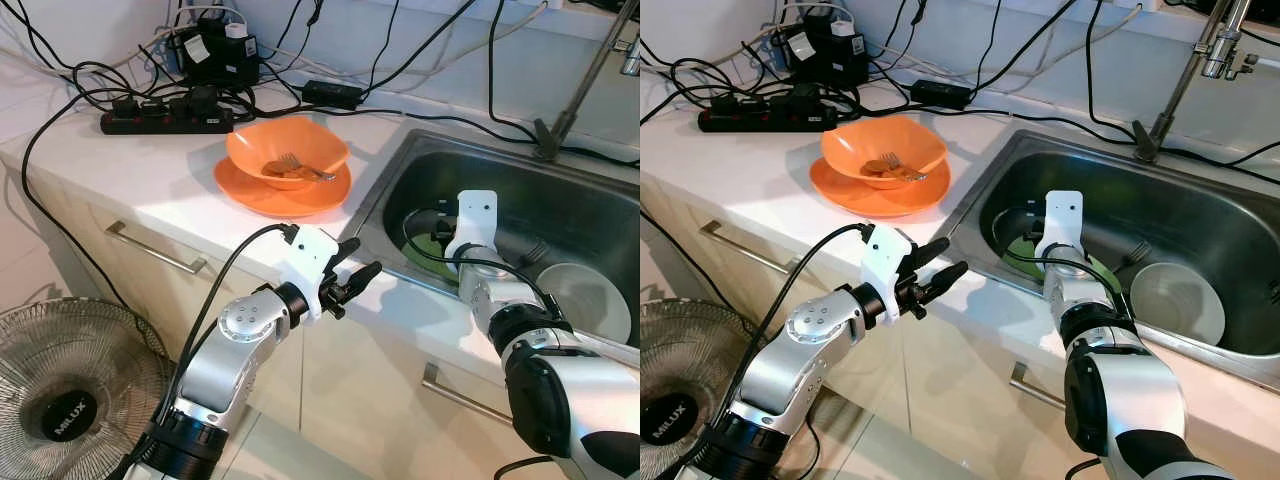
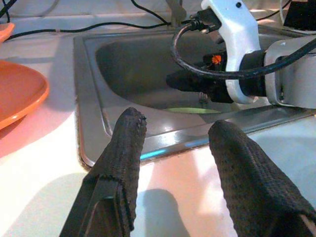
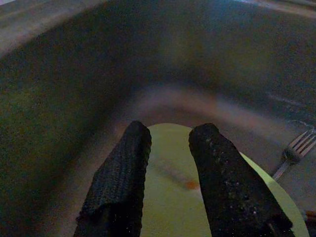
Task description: Kitchen organization
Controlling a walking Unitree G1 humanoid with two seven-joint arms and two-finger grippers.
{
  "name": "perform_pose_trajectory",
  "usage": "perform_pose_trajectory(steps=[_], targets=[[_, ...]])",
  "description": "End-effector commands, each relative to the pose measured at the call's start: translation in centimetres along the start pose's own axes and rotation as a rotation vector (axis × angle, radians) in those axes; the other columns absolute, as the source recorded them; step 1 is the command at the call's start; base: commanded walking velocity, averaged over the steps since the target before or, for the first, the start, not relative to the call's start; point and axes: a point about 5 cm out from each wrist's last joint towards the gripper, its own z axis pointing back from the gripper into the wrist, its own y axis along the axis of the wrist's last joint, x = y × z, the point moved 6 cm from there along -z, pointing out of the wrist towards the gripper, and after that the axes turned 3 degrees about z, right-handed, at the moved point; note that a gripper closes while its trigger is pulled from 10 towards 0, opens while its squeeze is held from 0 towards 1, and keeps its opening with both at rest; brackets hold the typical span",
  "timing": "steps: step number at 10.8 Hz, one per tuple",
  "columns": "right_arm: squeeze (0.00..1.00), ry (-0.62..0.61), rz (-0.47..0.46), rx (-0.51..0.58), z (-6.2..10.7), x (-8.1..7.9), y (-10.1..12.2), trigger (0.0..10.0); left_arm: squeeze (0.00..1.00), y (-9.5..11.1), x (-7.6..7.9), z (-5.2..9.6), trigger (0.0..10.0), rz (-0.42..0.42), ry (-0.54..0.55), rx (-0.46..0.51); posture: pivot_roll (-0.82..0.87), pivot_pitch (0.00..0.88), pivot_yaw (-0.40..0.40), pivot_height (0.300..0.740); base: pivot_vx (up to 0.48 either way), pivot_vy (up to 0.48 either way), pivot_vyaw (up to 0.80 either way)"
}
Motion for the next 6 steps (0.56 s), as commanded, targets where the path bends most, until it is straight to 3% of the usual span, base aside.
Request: perform_pose_trajectory(steps=[1, 3, 4, 5, 6], targets=[[1.0, 0.008, -0.011, 0.007, -0.1, -0.4, 0.8, 10.0, 0.0, -0.1, 0.0, 0.1, 10.0, -0.002, 0.006, -0.007, 0.25, 0.0, -0.062, 0.74, 0.0, 0.0, 0.0], [0.96, 0.006, 0.011, 0.029, -0.1, -0.4, 1.2, 10.0, 0.0, 0.1, -0.1, 0.1, 10.0, -0.009, 0.012, 0.002, 0.25, 0.0, -0.062, 0.74, 0.0, 0.0, 0.0], [0.0, 0.001, 0.004, 0.144, 0.0, -0.5, 3.6, 10.0, 0.0, 1.3, -1.0, 0.3, 10.0, -0.101, 0.075, 0.055, 0.25, 0.0, -0.062, 0.74, 0.0, 0.0, 0.0], [0.0, 0.008, -0.007, 0.277, 0.4, -0.7, 6.0, 10.0, 0.0, 2.3, -1.9, 0.5, 10.0, -0.182, 0.129, 0.093, 0.25, 0.0, -0.062, 0.74, 0.0, 0.0, 0.0], [0.0, 0.028, -0.021, 0.4, 1.2, -1.1, 7.9, 10.0, 0.0, 3.4, -2.3, 0.9, 10.0, -0.34, 0.177, 0.126, 0.25, 0.0, -0.062, 0.74, 0.0, 0.0, 0.0]])
